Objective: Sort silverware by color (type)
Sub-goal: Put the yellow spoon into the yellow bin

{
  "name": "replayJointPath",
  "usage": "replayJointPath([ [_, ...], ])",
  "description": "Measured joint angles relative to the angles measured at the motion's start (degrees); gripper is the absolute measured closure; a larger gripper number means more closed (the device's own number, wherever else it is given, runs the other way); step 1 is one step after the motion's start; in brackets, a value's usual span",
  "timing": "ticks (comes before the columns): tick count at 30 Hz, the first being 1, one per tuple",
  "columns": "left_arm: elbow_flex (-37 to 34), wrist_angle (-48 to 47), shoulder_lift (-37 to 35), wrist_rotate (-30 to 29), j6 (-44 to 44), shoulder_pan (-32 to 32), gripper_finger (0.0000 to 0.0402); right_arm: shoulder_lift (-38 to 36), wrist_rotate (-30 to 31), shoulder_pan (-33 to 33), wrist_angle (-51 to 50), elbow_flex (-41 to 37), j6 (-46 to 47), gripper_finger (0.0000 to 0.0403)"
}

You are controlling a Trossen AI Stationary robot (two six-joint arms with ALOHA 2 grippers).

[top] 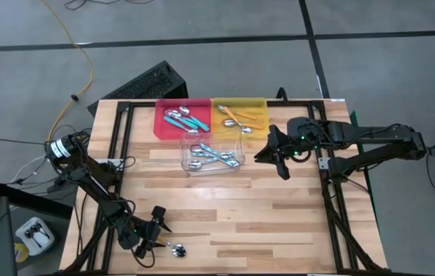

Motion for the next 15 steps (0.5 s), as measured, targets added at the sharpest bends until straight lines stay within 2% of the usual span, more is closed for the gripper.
replayJointPath([
  [15, 0.0, 0.0, 0.0, -1.0, 0.1, 0.5, 0.0159, 0.0, -0.2, 0.0, 0.0, 0.0, 0.0, 0.0316],
])
